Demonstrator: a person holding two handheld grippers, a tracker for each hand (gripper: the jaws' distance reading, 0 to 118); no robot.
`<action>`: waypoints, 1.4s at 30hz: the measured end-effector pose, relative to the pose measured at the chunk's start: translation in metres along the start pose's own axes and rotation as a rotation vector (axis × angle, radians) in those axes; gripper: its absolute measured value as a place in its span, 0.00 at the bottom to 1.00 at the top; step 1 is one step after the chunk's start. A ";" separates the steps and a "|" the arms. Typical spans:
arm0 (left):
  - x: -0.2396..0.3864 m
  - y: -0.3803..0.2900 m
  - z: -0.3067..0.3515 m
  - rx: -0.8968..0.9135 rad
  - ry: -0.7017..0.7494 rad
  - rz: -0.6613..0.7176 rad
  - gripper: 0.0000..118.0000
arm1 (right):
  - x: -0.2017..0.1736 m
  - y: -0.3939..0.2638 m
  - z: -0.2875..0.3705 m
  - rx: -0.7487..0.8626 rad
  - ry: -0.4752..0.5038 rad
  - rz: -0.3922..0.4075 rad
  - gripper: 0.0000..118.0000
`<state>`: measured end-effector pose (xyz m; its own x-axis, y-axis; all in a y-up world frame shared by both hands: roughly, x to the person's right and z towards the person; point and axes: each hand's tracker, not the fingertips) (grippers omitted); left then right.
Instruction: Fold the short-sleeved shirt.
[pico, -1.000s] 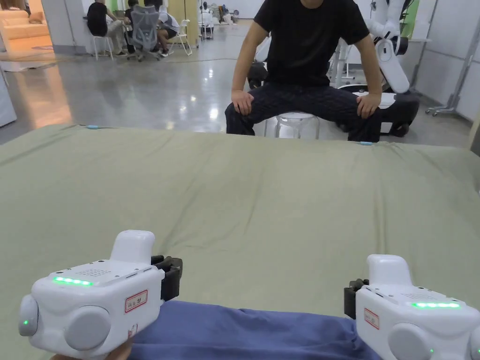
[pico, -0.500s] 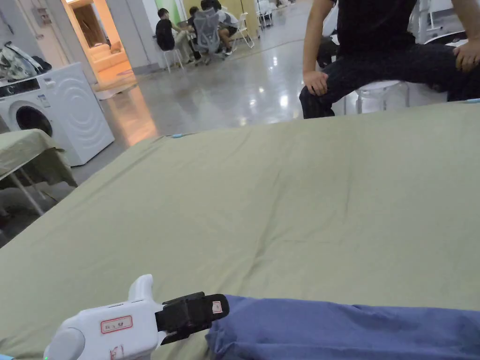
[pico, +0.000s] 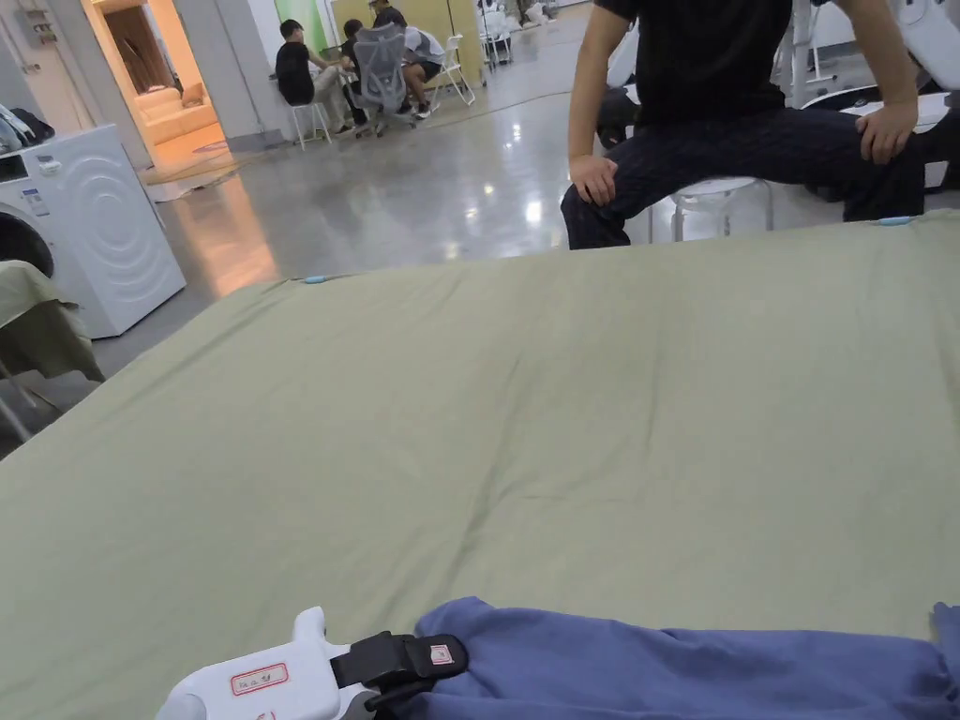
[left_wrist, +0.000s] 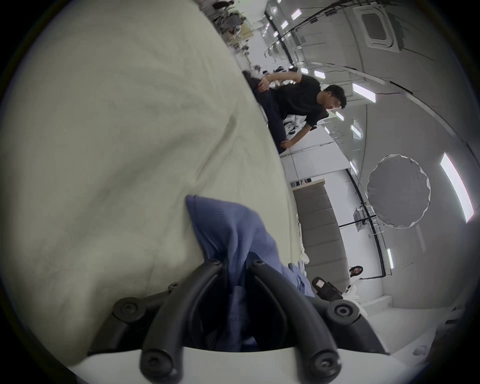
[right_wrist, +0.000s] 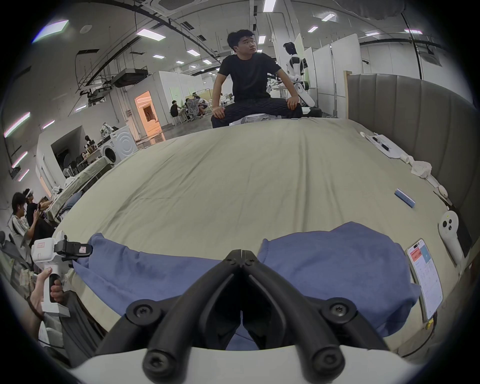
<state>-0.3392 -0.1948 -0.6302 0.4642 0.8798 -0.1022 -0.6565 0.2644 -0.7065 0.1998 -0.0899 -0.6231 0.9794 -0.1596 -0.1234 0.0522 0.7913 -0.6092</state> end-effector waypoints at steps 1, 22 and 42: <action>0.004 0.004 0.006 0.012 -0.012 -0.003 0.10 | 0.002 0.000 0.002 0.003 -0.001 -0.005 0.00; 0.182 -0.053 -0.104 -0.197 0.079 -0.522 0.09 | 0.029 0.004 0.027 0.078 0.024 -0.112 0.00; 0.144 -0.077 -0.177 -0.341 -0.066 -0.348 0.08 | 0.050 -0.006 0.021 0.051 0.014 -0.187 0.00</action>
<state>-0.1167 -0.1580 -0.7149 0.5759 0.7881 0.2174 -0.2314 0.4122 -0.8812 0.2527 -0.0898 -0.6092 0.9489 -0.3148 -0.0230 0.2433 0.7758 -0.5822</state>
